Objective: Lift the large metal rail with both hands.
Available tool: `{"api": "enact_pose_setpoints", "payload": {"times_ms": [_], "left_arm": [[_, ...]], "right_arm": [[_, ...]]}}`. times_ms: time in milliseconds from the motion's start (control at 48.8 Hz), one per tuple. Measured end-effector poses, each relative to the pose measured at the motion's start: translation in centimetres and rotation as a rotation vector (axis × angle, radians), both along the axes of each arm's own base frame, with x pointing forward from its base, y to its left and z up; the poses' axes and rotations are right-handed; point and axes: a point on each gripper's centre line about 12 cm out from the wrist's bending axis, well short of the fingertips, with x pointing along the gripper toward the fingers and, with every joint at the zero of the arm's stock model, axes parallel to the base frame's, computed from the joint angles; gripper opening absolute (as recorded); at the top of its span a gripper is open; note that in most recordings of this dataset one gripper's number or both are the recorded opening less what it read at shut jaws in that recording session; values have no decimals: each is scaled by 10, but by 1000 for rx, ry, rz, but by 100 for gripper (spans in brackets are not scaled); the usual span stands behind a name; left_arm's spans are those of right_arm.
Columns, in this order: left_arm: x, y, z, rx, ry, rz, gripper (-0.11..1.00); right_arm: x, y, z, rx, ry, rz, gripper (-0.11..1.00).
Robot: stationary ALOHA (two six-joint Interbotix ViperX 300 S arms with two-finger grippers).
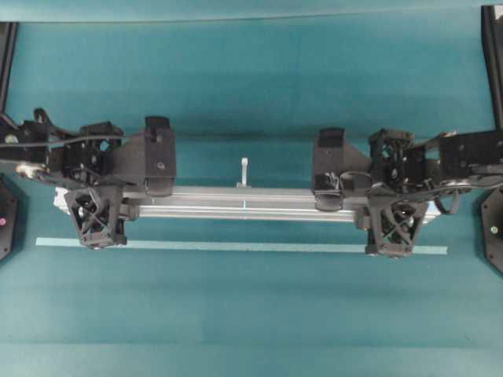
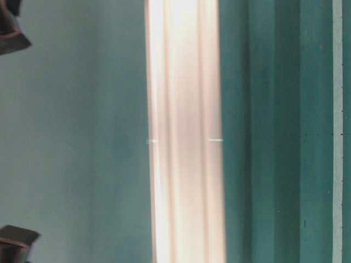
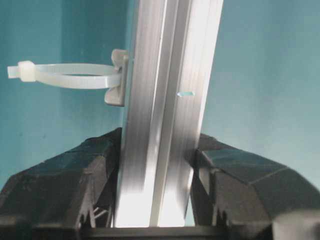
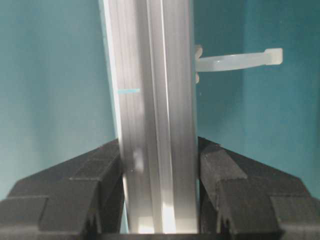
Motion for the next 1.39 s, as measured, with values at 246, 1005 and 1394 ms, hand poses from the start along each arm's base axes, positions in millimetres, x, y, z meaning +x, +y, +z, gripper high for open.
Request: {"api": "enact_pose_setpoints", "payload": {"times_ms": [246,1005,1394], "left_arm": [[1,0,-33,2,19,-4,37],[12,-6,-81,-6,29,-12,37],[14,-9,-86,-10,28,-13,37]], "right_arm": [[5,2,-33,-4,12,15,38],[-2,14,-79,-1,20,59,38],[2,15,-94,2,35,62,38]]}}
